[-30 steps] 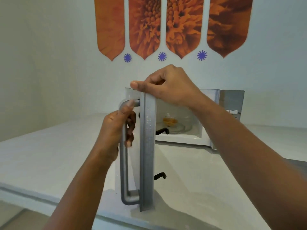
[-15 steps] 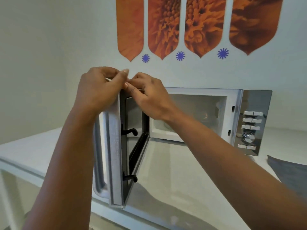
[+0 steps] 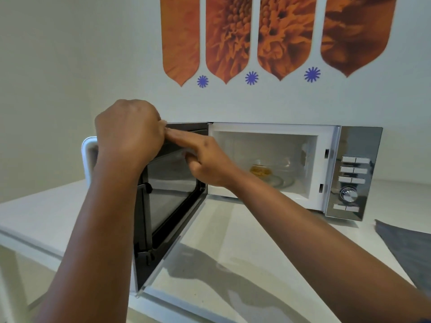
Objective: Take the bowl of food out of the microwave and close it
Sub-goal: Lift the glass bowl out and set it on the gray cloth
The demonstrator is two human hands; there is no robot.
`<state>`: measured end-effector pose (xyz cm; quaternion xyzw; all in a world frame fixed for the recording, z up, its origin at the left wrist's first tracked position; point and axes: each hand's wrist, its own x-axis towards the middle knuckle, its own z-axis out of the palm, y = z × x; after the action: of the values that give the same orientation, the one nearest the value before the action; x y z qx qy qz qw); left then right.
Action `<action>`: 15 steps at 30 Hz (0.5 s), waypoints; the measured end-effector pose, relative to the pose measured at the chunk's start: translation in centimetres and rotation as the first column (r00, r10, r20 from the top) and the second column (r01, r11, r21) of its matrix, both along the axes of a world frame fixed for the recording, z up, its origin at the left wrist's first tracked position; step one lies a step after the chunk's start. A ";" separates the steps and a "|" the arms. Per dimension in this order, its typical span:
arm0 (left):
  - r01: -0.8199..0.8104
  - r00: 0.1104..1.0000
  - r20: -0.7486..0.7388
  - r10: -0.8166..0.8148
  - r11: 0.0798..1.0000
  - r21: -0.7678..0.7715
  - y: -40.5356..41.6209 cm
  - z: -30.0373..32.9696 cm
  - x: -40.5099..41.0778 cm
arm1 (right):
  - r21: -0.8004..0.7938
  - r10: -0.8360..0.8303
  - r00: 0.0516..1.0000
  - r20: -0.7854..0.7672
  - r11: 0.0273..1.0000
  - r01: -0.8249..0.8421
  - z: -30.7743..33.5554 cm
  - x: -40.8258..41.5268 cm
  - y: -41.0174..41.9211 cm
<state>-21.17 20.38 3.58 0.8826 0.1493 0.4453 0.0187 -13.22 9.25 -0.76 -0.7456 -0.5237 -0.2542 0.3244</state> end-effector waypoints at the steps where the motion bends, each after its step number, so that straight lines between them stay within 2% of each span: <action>1: -0.009 1.000 -0.008 0.009 1.000 0.006 0.2 0.0 0.1 | -0.012 -0.025 1.000 0.004 1.000 0.025 -0.3 0.5 -0.5; 5: -0.087 0.995 -0.037 0.091 0.993 0.082 0.2 -0.2 0.4 | -0.041 -0.244 0.970 -0.008 0.969 0.244 -1.1 3.1 -3.4; 9: -0.115 0.991 -0.048 0.122 0.986 0.119 -1.5 -1.1 1.9 | -0.106 -0.485 0.871 -0.079 0.873 0.476 -2.2 6.3 -7.3; 13: 0.098 0.994 -0.056 -0.092 0.989 0.108 -4.2 -2.4 5.8 | -0.120 -0.635 0.749 -0.188 0.772 0.624 -2.8 9.0 -11.0; 15: 0.289 0.952 -0.091 -0.291 0.957 -0.036 -5.3 -3.1 8.1 | -0.128 -0.679 0.693 -0.243 0.730 0.671 -3.1 10.1 -12.4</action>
<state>-13.02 15.03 0.53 0.9149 0.0237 0.3935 0.0867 -3.10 -3.18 -3.90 -0.9177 -0.1671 -0.2427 0.2664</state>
